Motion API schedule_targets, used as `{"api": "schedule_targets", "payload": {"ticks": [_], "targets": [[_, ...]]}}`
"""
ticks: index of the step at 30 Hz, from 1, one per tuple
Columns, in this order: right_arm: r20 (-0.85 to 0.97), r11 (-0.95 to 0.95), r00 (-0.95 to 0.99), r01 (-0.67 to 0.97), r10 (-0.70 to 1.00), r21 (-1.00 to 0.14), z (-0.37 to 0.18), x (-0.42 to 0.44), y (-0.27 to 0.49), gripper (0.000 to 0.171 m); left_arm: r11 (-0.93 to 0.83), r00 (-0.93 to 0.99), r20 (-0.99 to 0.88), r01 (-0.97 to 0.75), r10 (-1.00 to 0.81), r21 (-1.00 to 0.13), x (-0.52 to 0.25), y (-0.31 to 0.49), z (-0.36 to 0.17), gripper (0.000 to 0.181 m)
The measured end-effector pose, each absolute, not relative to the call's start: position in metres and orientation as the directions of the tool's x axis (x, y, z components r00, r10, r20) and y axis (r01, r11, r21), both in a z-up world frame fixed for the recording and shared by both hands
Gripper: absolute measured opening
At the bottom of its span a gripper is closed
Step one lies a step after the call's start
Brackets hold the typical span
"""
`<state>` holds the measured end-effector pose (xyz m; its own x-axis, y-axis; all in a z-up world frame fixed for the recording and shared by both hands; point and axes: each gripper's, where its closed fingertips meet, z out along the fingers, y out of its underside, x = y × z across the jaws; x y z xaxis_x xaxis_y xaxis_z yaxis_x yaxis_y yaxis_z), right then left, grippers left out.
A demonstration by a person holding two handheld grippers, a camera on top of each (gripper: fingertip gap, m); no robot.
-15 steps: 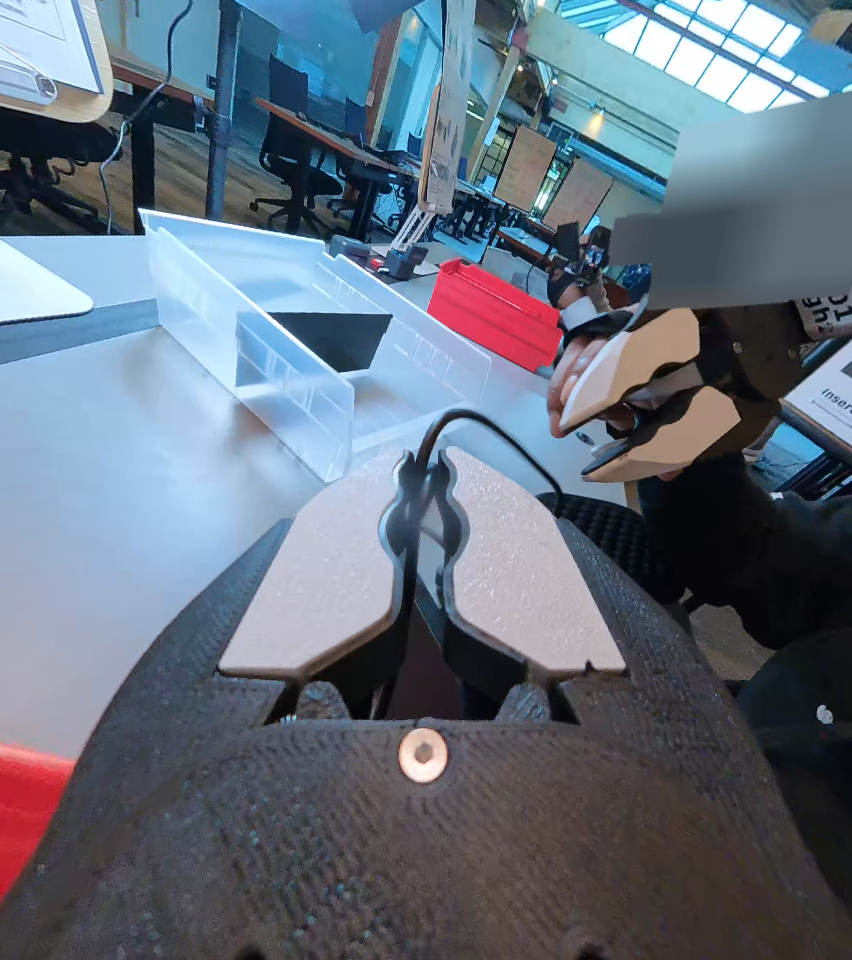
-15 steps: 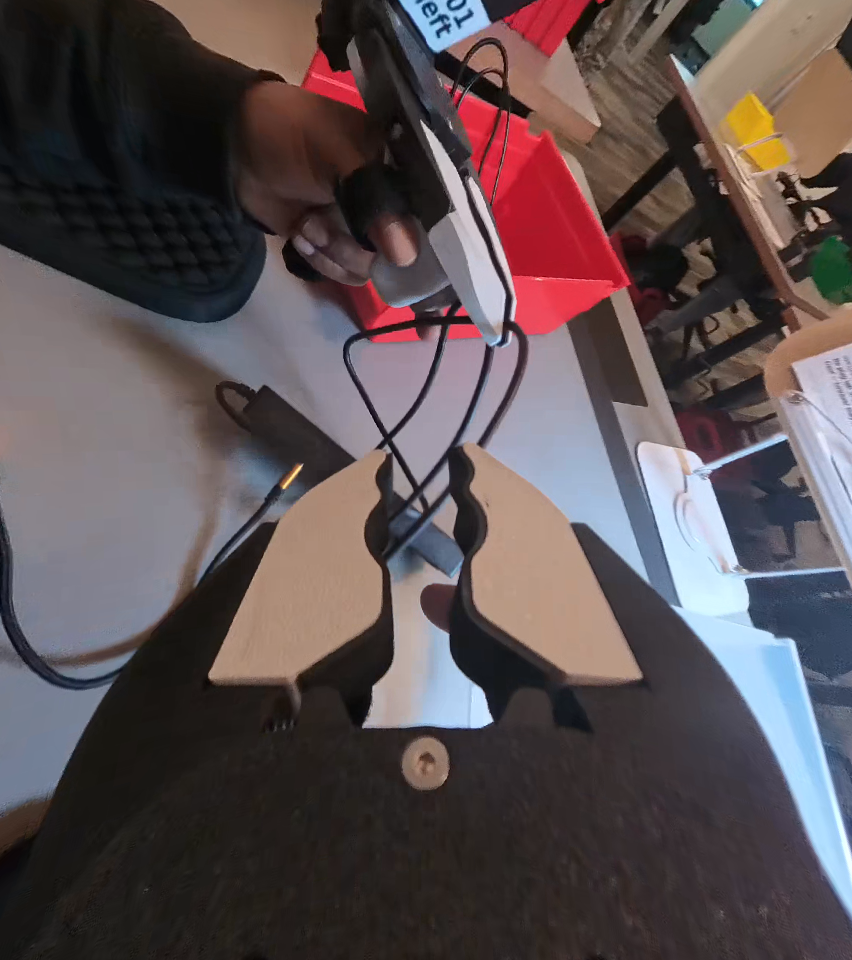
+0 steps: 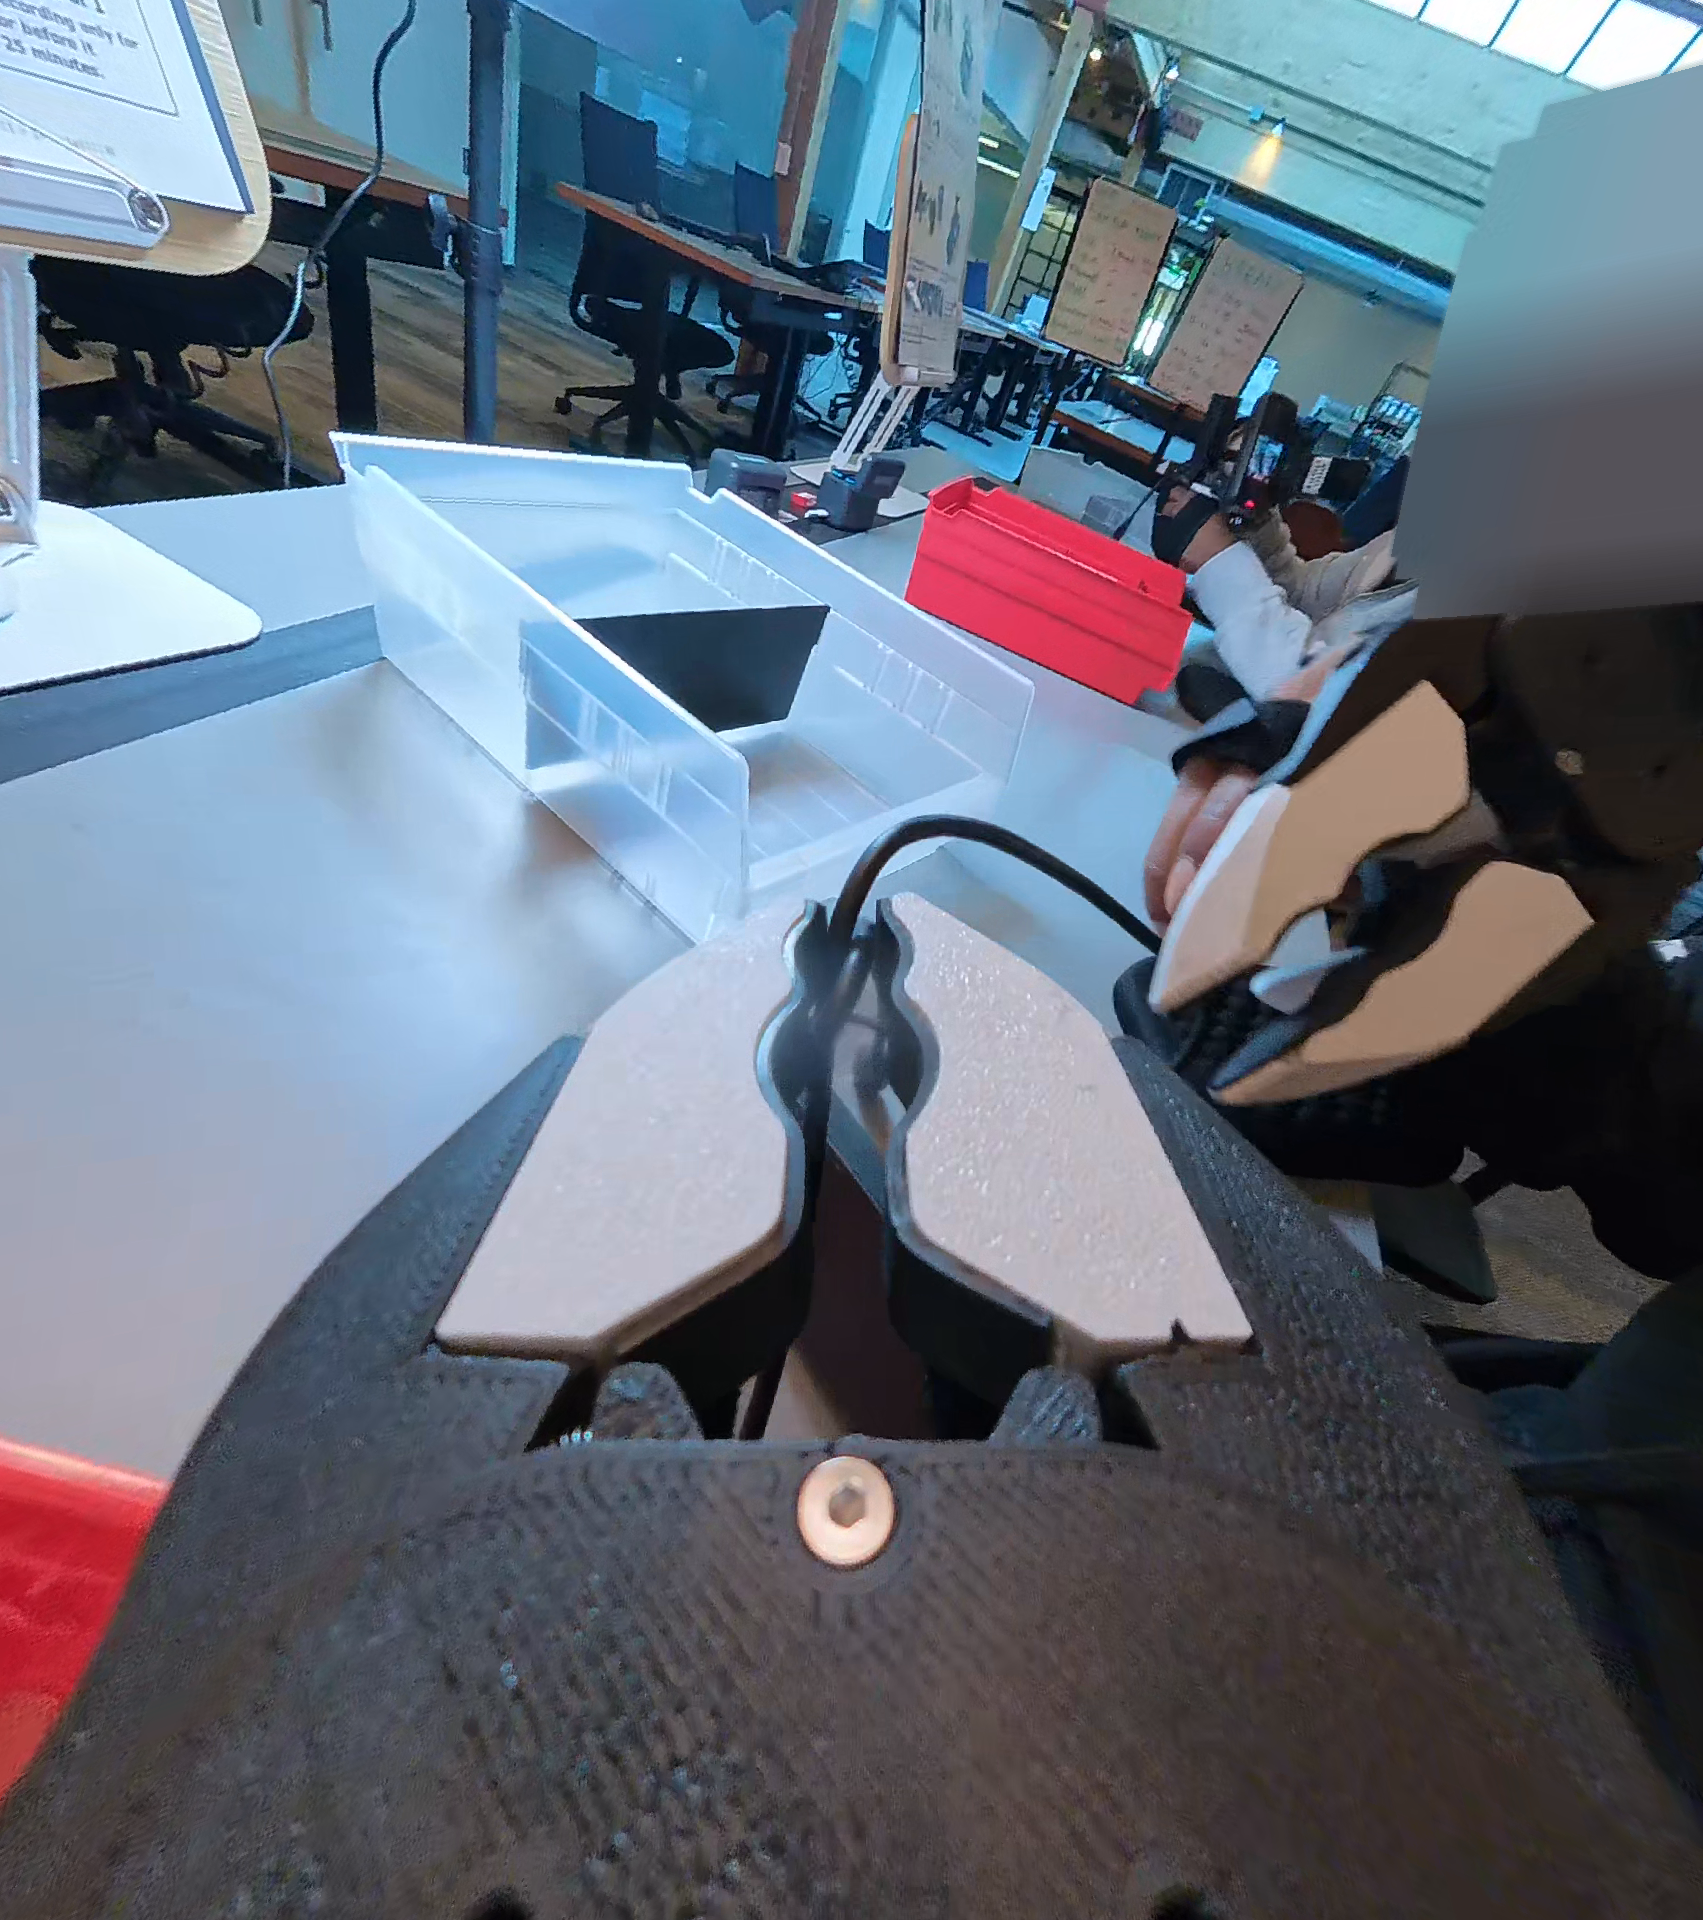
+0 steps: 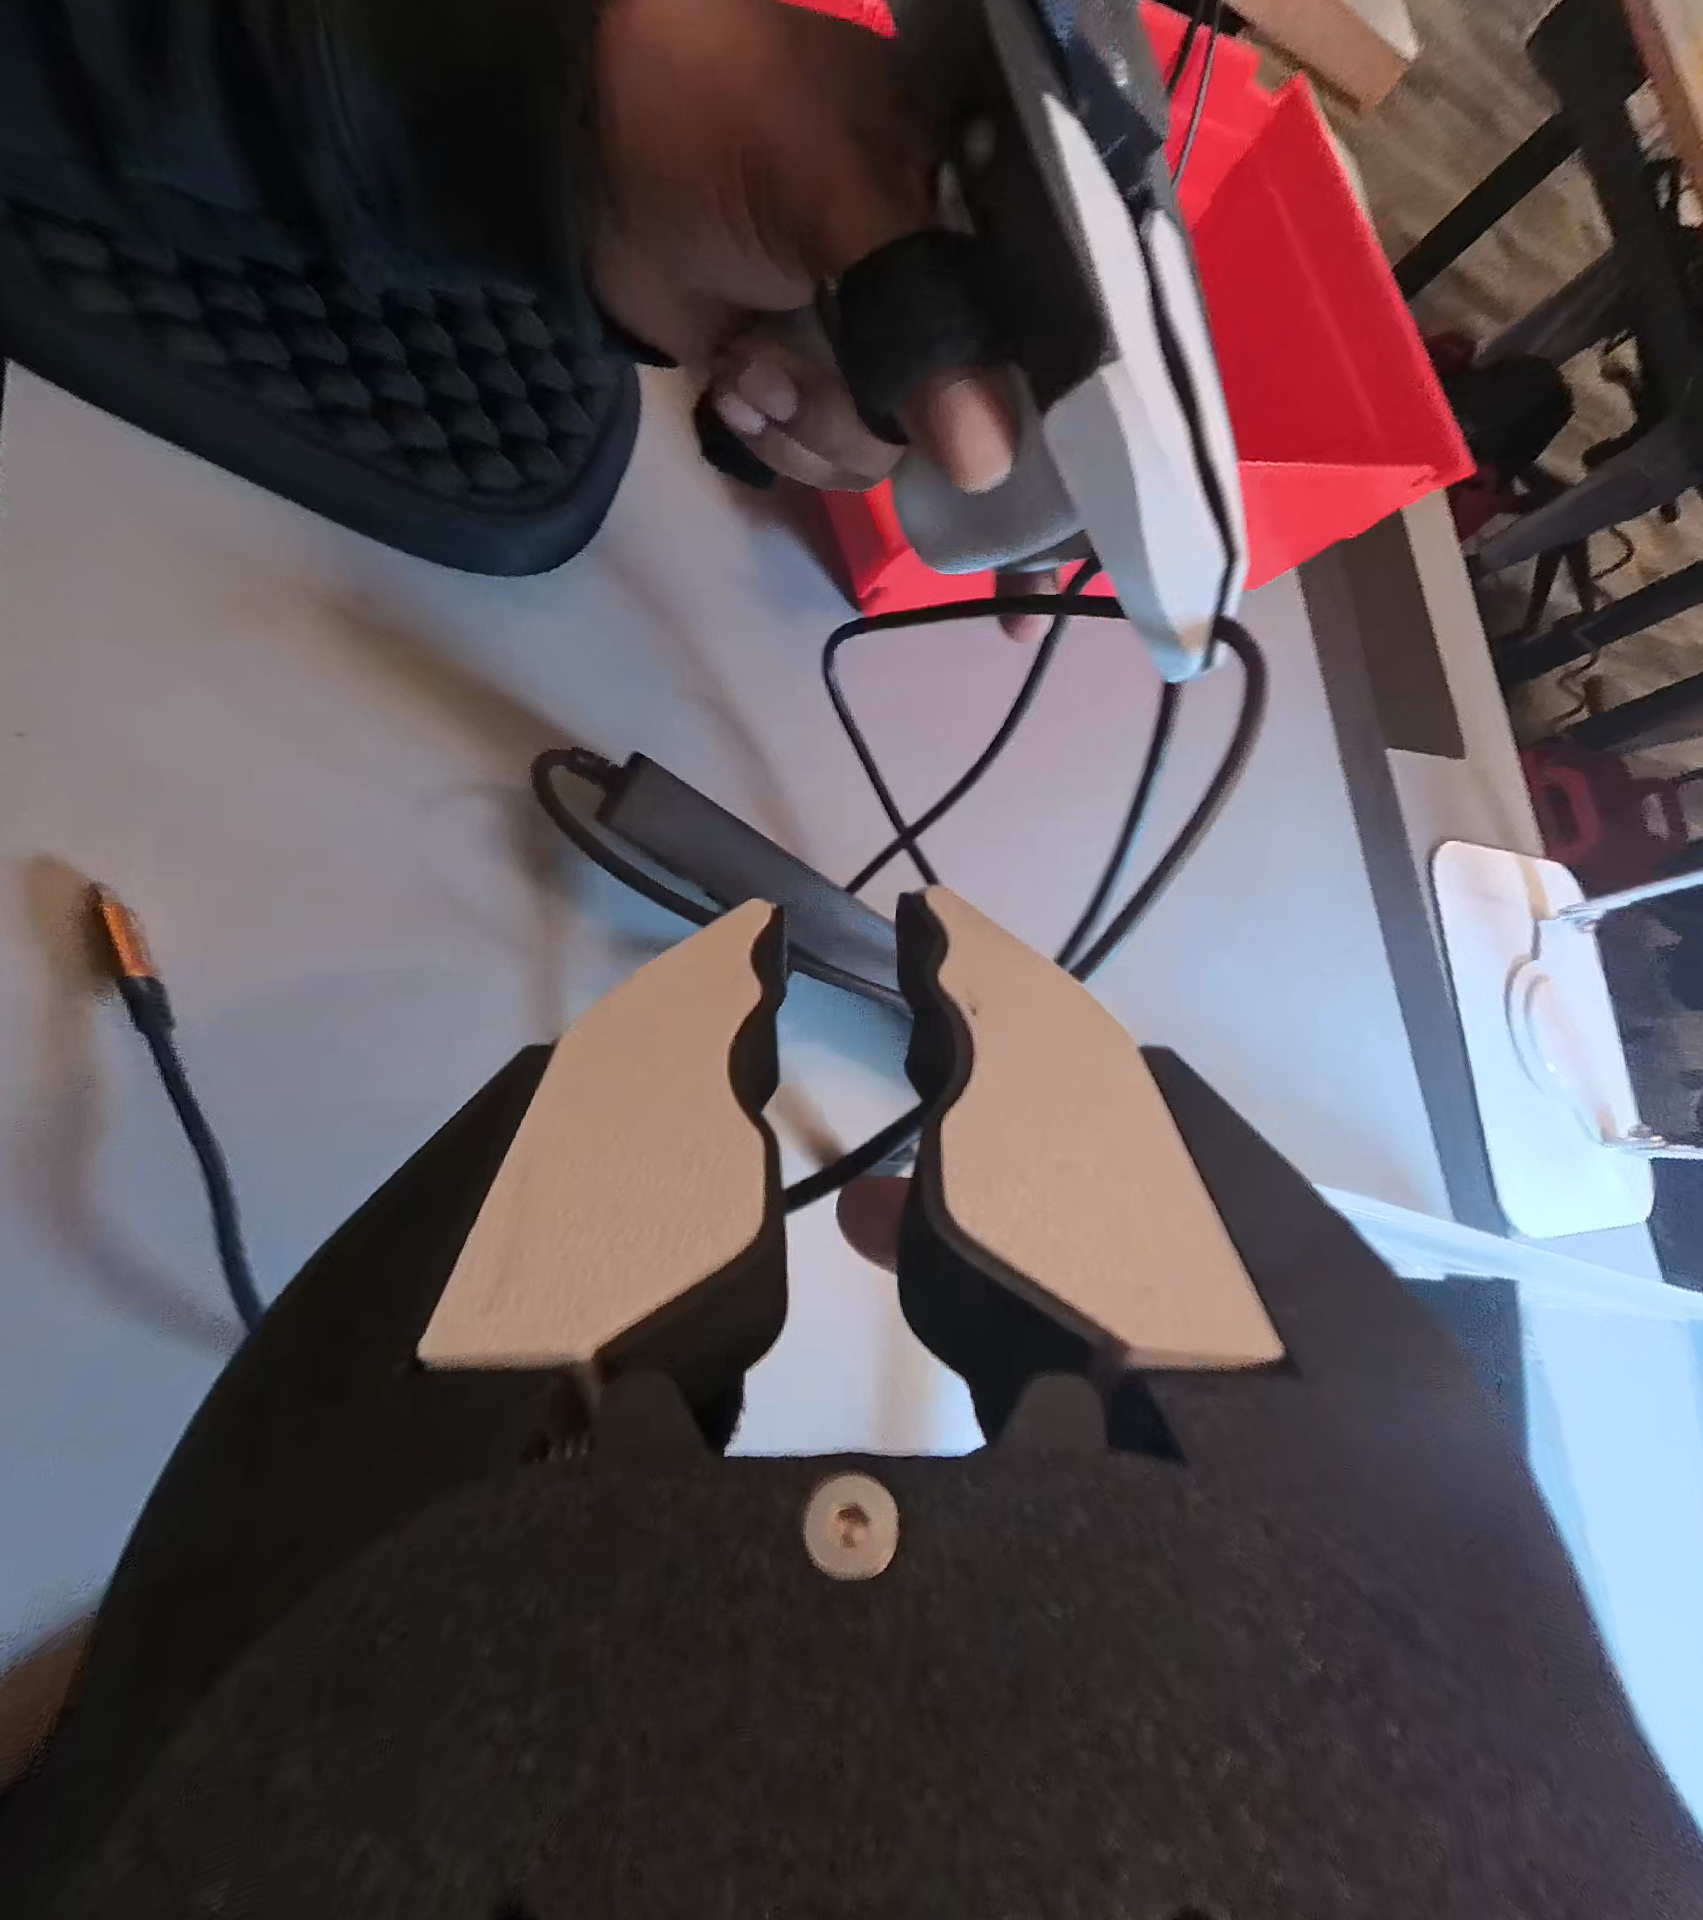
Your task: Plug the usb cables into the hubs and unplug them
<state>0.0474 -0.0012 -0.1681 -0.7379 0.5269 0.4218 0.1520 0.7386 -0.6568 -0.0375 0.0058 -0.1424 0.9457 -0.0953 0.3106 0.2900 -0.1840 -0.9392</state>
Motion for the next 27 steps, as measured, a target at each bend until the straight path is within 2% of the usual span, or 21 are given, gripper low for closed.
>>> {"api": "schedule_targets", "payload": {"ticks": [4, 8, 9, 12, 14, 16, 20, 23, 27], "targets": [[0.401, 0.724, -0.71, 0.222, 0.579, -0.653, -0.17, 0.062, -0.021, 0.02, -0.199, 0.964, 0.264, 0.256, -0.014, -0.946, -0.048, 0.005, -0.147, 0.011], [0.326, 0.669, -0.731, 0.235, 0.6, -0.705, -0.166, 0.085, -0.045, 0.021, -0.247, 0.981, 0.187, 0.196, 0.059, -0.949, -0.057, 0.002, -0.152, 0.015], [0.275, 0.652, -0.746, 0.269, 0.607, -0.709, -0.174, 0.09, -0.051, 0.021, -0.252, 0.986, 0.152, 0.166, 0.074, -0.953, -0.059, 0.0, -0.151, 0.016], [0.239, 0.677, -0.733, 0.383, 0.636, -0.628, -0.219, 0.084, -0.038, 0.025, -0.292, 0.993, 0.065, 0.091, 0.098, -0.952, -0.06, -0.007, -0.144, 0.037], [0.212, 0.674, -0.725, 0.435, 0.655, -0.597, -0.241, 0.08, -0.026, 0.028, -0.283, 0.996, 0.05, 0.07, 0.075, -0.957, -0.052, -0.018, -0.129, 0.042], [0.186, 0.657, -0.721, 0.452, 0.667, -0.603, -0.249, 0.08, -0.018, 0.028, -0.349, 0.999, 0.039, 0.041, 0.013, -0.936, -0.035, -0.032, -0.129, 0.045], [0.198, 0.636, -0.688, 0.47, 0.698, -0.611, -0.247, 0.078, 0.0, 0.028, -0.544, 0.987, 0.109, 0.029, -0.115, -0.838, 0.011, -0.047, -0.175, 0.053], [0.21, 0.633, -0.67, 0.484, 0.712, -0.604, -0.253, 0.077, 0.009, 0.029, -0.654, 0.984, 0.124, 0.011, -0.126, -0.756, 0.023, -0.049, -0.224, 0.064], [0.232, 0.64, -0.667, 0.467, 0.708, -0.611, -0.259, 0.074, 0.014, 0.03, -0.684, 0.908, 0.396, 0.202, -0.137, -0.701, 0.032, -0.036, -0.242, 0.071]]}}
